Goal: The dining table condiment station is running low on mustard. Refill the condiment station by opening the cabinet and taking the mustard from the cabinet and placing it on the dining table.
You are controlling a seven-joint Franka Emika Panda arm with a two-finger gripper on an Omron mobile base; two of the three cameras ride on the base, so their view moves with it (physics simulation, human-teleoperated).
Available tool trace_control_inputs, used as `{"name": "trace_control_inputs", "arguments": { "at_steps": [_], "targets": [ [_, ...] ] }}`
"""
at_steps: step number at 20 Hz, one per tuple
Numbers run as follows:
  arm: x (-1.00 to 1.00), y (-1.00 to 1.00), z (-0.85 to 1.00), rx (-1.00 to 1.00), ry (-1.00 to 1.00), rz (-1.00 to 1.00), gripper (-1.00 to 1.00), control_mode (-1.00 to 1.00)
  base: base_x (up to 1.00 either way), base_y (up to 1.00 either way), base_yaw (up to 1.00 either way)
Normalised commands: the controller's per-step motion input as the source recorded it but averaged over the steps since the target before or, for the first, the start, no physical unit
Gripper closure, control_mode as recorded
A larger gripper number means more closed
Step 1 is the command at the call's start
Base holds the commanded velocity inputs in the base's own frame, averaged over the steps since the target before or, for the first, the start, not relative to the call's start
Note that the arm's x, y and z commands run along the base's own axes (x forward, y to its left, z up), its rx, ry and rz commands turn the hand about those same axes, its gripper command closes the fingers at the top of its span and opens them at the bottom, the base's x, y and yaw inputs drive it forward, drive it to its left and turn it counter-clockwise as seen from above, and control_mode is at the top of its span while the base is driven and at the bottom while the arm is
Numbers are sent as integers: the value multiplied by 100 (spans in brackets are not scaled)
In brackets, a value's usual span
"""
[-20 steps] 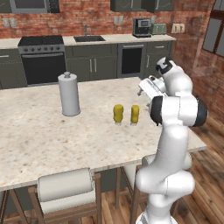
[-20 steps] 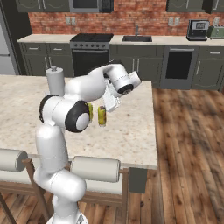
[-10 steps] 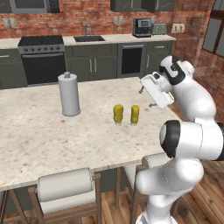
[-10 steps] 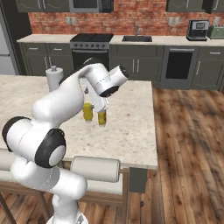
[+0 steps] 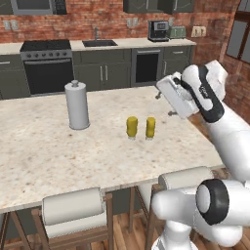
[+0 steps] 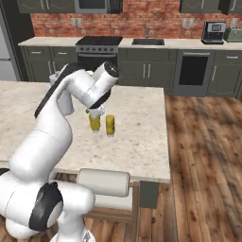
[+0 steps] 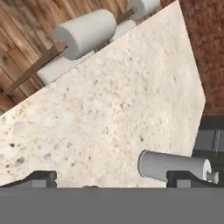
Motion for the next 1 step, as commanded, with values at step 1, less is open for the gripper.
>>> {"name": "trace_control_inputs", "arguments": {
  "at_steps": [1],
  "targets": [
    [-66, 9, 31, -11, -26, 0, -100, -100, 0, 0, 0]
  ]
}}
